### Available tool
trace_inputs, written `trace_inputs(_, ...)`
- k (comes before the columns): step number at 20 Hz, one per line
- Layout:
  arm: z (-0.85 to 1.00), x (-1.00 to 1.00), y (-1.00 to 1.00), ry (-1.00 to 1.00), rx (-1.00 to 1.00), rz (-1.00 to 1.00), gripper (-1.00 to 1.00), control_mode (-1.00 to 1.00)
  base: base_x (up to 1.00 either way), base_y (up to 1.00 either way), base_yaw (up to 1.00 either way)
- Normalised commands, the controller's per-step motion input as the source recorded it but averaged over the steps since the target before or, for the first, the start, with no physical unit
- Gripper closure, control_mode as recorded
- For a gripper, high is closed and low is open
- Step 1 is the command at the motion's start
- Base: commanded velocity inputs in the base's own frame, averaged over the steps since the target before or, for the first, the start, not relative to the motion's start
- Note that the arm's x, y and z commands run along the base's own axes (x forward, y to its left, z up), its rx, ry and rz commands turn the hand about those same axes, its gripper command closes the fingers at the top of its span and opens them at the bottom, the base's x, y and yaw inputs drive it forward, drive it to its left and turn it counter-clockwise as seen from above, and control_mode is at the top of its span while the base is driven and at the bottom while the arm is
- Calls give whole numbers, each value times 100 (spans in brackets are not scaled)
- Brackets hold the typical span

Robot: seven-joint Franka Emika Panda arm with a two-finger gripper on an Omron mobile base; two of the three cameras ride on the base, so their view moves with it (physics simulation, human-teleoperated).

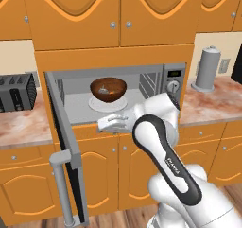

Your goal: The microwave is finished heating the fish and carrot. Take the bowl containing the food and place it on the dining counter.

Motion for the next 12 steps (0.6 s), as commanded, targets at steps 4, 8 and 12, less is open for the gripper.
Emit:
trace_inputs(4, 19, 32, -100, 12, 1, -36, -100, -100, 0, 0, 0)
trace_inputs(8, 41, 45, -100, 20, -2, -37, -100, -100, 0, 0, 0)
trace_inputs(12, 42, 41, -100, 30, -6, -35, -100, -100, 0, 0, 0)
